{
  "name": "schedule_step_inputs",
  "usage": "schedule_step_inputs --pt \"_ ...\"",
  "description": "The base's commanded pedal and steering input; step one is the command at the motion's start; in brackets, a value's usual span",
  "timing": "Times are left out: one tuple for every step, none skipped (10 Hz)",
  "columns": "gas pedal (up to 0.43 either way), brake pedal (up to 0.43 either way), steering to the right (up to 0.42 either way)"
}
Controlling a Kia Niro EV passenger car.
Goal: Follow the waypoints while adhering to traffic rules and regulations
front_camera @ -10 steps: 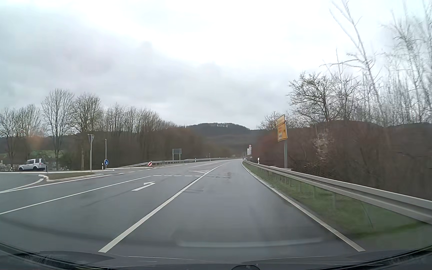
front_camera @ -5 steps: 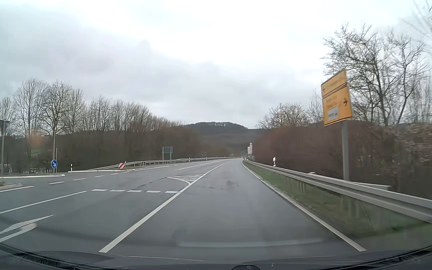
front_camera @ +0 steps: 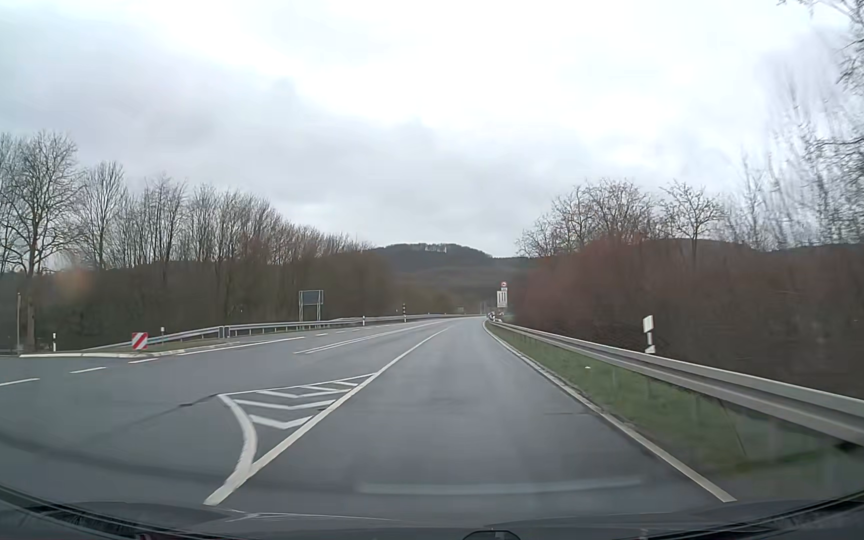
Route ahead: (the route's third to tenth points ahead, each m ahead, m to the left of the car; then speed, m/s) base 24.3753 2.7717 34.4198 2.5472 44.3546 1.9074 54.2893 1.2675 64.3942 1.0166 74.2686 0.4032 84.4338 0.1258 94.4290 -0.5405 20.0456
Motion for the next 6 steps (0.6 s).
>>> schedule_step_inputs --pt "0.000 0.000 0.004" --pt "0.000 0.000 0.005" --pt "0.000 0.000 0.004" --pt "0.000 0.000 0.005" --pt "0.000 0.000 0.004" --pt "0.020 0.000 0.004"
